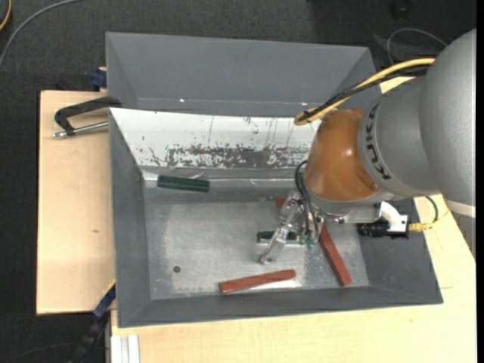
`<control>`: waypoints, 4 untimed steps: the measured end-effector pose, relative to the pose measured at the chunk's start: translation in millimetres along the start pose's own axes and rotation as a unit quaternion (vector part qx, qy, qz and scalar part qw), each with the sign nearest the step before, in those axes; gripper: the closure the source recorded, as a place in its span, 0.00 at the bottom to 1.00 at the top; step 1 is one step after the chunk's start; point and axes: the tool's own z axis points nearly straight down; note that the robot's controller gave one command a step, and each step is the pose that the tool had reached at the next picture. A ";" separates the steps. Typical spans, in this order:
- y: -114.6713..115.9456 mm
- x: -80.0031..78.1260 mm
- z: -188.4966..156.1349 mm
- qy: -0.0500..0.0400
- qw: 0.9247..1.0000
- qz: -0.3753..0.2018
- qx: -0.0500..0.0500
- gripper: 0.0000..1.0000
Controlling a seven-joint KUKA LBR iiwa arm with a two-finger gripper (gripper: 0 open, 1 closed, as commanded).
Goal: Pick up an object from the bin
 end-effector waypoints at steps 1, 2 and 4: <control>0.9 -1.6 -2.0 -0.003 1.000 0.000 -0.001 0.00; 0.9 -0.3 -0.6 -0.001 1.000 -0.001 0.000 1.00; 3.4 -4.0 -95.2 -0.006 1.000 -0.002 -0.003 1.00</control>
Offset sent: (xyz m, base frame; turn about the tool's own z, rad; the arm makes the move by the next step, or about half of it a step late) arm 0.0000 0.0000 0.0000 0.0000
